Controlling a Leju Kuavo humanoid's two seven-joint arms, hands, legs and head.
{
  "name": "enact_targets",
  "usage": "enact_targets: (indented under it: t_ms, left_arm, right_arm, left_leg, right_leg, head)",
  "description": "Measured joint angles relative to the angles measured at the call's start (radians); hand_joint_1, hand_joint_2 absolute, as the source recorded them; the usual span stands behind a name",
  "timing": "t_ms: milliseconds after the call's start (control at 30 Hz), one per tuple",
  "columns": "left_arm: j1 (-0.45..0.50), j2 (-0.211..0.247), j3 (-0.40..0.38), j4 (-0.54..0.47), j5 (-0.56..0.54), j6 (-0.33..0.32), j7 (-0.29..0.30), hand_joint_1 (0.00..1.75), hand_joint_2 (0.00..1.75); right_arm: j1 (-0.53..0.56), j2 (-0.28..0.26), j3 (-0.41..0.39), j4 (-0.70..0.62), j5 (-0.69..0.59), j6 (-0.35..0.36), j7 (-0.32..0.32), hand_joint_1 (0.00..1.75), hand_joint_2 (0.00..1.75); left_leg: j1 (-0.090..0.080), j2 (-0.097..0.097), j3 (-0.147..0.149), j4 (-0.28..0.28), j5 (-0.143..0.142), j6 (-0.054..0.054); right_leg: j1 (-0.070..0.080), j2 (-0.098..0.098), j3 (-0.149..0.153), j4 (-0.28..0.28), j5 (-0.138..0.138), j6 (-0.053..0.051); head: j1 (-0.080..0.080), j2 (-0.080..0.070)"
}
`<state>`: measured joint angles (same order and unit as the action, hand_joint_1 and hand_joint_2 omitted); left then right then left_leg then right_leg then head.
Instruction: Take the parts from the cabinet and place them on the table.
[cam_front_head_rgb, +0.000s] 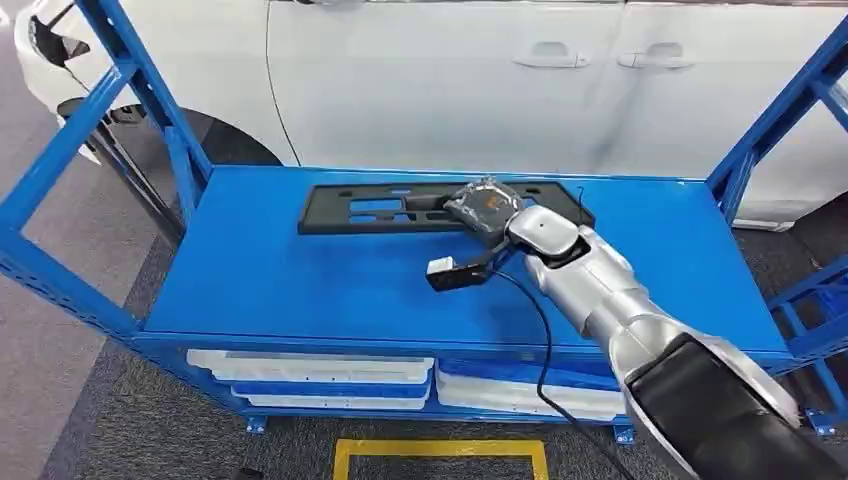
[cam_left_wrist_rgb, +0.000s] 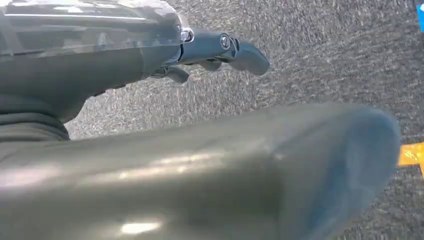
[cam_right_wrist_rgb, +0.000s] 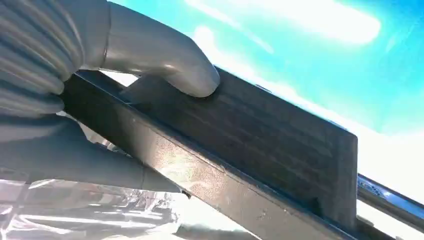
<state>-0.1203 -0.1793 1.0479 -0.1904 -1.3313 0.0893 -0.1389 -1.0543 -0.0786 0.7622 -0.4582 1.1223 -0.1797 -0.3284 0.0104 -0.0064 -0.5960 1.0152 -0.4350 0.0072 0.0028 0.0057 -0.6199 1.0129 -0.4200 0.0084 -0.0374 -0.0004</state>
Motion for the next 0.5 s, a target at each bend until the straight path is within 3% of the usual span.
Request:
enact_targets:
  t_ms: [33,67,100,167,200,233,267,300,333,367,433,467,500]
  left_arm:
    - [-0.001,0.0,0.0,0.0,0.0,0.0,-0.001,0.0,0.0]
    - [-0.001,0.0,0.0,0.0,-0.001,0.0,-0.002,0.0,0.0]
    - [-0.003,0.0,0.0,0.0,-0.001,0.0,-0.002,0.0,0.0]
    - [-0.005,0.001,0.0,0.0,-0.003,-0.003,-0.002,0.0,0.0]
    - [-0.005,0.001,0.0,0.0,-0.003,-0.003,-0.002,0.0,0.0]
    - [-0.005,0.001,0.0,0.0,-0.004,-0.003,-0.001,0.0,0.0]
    - [-0.005,0.001,0.0,0.0,-0.004,-0.003,0.001,0.0,0.0]
    - [-0.006,0.001,0.0,0.0,-0.004,-0.003,0.002,0.0,0.0]
    - [-0.006,0.001,0.0,0.0,-0.004,-0.003,0.002,0.0,0.0]
    - [-0.006,0.002,0.0,0.0,-0.003,-0.003,0.002,0.0,0.0]
    - [-0.006,0.002,0.0,0.001,0.0,-0.007,-0.003,0.0,0.0]
    - [-0.005,0.002,0.0,0.001,0.001,-0.008,-0.004,0.0,1.75]
    - [-0.004,0.002,0.0,0.001,0.002,-0.008,-0.007,0.0,1.75]
  right_arm:
    - [-0.018,0.0,-0.002,-0.023,-0.001,0.004,0.005,1.75,1.75]
    - [-0.039,0.002,-0.002,-0.042,-0.002,0.013,0.01,1.75,1.75]
    - [-0.063,0.005,-0.002,-0.065,-0.006,0.032,0.019,1.75,1.75]
    - [-0.112,0.005,-0.002,-0.108,-0.021,0.076,0.025,1.75,1.75]
    - [-0.135,0.005,-0.002,-0.128,-0.035,0.098,0.028,1.75,1.75]
    - [-0.154,0.004,-0.002,-0.146,-0.053,0.117,0.026,1.75,1.75]
    - [-0.173,0.003,-0.003,-0.167,-0.081,0.139,0.019,1.75,1.75]
    - [-0.191,0.001,-0.006,-0.187,-0.127,0.169,0.008,1.75,1.75]
    - [-0.208,-0.003,-0.015,-0.217,-0.216,0.216,-0.006,1.75,1.75]
    - [-0.219,-0.008,-0.024,-0.244,-0.285,0.247,-0.01,1.75,1.75]
    - [-0.232,-0.027,-0.049,-0.299,-0.466,0.335,-0.032,1.75,1.75]
    - [-0.232,-0.033,-0.061,-0.325,-0.546,0.381,-0.039,1.75,1.75]
    - [-0.231,-0.047,-0.074,-0.351,-0.625,0.419,-0.045,1.75,1.75]
  left_leg:
    - [-0.006,0.0,-0.001,0.002,-0.005,-0.007]
    - [-0.002,0.001,-0.008,0.021,-0.021,-0.012]
    - [-0.001,0.001,-0.031,0.074,-0.056,-0.015]
    - [0.003,0.001,-0.106,0.239,-0.134,-0.025]
    - [0.003,0.001,-0.138,0.303,-0.151,-0.028]
    - [0.004,0.001,-0.149,0.318,-0.142,-0.029]
    - [0.005,0.001,-0.137,0.285,-0.107,-0.03]
    - [0.006,0.001,-0.108,0.216,-0.059,-0.028]
    - [0.008,0.002,-0.069,0.12,-0.003,-0.027]
    - [0.008,0.004,-0.041,0.04,0.028,-0.024]
    - [0.002,0.001,-0.02,0.015,0.004,-0.01]
    - [0.003,-0.001,-0.024,0.018,0.004,-0.008]
    - [0.002,-0.003,-0.025,0.02,0.002,-0.003]
  right_leg:
    - [-0.012,-0.002,0.008,-0.013,0.006,-0.008]
    - [-0.013,-0.003,0.01,-0.018,0.008,-0.011]
    - [-0.014,-0.004,0.01,-0.017,0.007,-0.018]
    - [-0.012,-0.004,0.01,-0.016,0.004,-0.021]
    - [-0.012,-0.004,0.01,-0.015,0.003,-0.022]
    - [-0.012,-0.003,0.011,-0.014,0.001,-0.023]
    - [-0.012,-0.003,0.013,-0.012,-0.001,-0.022]
    - [-0.013,-0.001,0.014,-0.01,-0.004,-0.02]
    - [-0.013,0.0,0.014,-0.005,-0.008,-0.017]
    - [-0.014,0.0,0.014,0.0,-0.013,-0.011]
    - [-0.006,0.001,0.005,0.006,-0.016,-0.002]
    - [-0.005,0.001,0.005,0.006,-0.015,0.002]
    - [-0.005,-0.002,0.006,0.004,-0.016,0.006]
  head:
    - [0.0,0.0]
    - [0.0,0.0]
    - [0.0,0.0]
    - [0.0,0.0]
    - [0.0,0.0]
    - [0.0,0.0]
    - [0.0,0.0]
    - [0.0,0.0]
    - [0.0,0.0]
    - [0.0,0.0]
    - [0.0,0.0]
    - [0.001,0.0]
    - [0.0,0.0]
